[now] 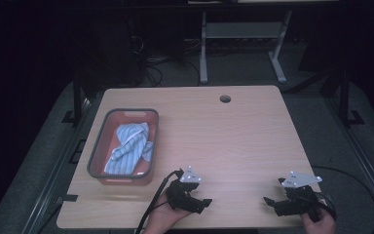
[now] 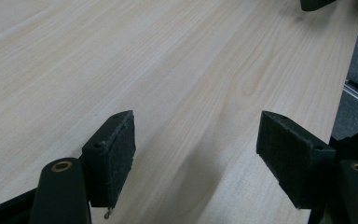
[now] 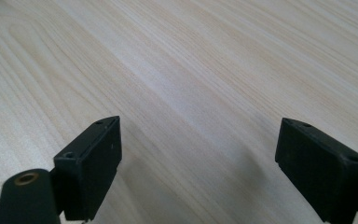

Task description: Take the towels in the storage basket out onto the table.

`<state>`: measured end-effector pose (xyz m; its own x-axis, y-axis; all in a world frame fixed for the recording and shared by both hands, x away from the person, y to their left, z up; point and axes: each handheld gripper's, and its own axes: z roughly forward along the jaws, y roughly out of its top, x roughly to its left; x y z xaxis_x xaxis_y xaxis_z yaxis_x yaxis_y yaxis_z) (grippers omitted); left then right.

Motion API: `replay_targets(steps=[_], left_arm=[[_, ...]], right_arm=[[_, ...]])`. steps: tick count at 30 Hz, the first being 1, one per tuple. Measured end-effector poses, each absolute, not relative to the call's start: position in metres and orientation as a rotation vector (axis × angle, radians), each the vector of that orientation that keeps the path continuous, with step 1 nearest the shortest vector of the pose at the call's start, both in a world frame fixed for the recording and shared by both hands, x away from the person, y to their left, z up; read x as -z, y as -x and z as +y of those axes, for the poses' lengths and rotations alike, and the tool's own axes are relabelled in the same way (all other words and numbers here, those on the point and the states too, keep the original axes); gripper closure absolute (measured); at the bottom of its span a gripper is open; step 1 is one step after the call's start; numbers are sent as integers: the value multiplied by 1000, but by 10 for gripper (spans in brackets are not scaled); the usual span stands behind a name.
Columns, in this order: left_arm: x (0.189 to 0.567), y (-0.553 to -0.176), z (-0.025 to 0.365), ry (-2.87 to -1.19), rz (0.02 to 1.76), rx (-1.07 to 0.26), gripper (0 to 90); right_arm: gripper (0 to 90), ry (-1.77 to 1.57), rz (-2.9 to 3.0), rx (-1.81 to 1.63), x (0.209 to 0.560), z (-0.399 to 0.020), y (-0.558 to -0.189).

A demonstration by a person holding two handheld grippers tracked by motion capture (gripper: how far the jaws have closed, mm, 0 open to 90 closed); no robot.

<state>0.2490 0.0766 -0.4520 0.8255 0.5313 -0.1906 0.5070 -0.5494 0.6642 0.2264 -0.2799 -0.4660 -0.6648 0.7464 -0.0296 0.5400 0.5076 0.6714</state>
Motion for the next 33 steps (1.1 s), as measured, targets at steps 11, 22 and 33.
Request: replay_targets(steps=[11, 22, 33], left_arm=[[451, -249, 78, -2252, 770, -41, 278], [449, -250, 76, -2261, 760, -9, 264], [438, -253, 77, -2251, 745, -26, 259]], right_arm=[[139, -1058, 2440, -926, 466, -278, -227], [139, -1056, 2447, -925, 465, -274, -227], [139, -1046, 2441, -924, 464, -274, -226]])
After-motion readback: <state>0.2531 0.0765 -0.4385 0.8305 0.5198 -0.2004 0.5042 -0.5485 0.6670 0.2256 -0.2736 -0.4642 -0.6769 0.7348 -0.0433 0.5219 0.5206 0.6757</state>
